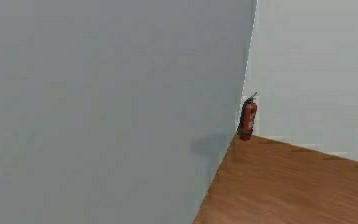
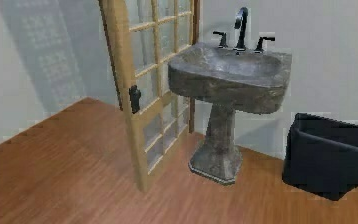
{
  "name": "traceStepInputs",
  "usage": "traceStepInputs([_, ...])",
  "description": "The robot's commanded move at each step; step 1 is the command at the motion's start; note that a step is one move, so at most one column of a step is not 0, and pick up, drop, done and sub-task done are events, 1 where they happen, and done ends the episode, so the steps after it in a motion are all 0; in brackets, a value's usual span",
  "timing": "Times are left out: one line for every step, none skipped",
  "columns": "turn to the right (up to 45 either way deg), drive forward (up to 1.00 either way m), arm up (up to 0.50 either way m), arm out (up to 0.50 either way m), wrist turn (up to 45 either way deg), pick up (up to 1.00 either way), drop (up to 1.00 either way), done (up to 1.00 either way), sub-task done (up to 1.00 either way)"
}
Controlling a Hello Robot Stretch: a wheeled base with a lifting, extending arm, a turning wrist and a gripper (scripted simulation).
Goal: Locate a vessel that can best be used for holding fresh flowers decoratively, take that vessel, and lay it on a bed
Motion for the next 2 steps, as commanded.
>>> traceStepInputs([45.0,0.0,0.0,0.0,0.0,0.0,0.0,0.0,0.0])
traceStepInputs([45.0,0.0,0.0,0.0,0.0,0.0,0.0,0.0,0.0])
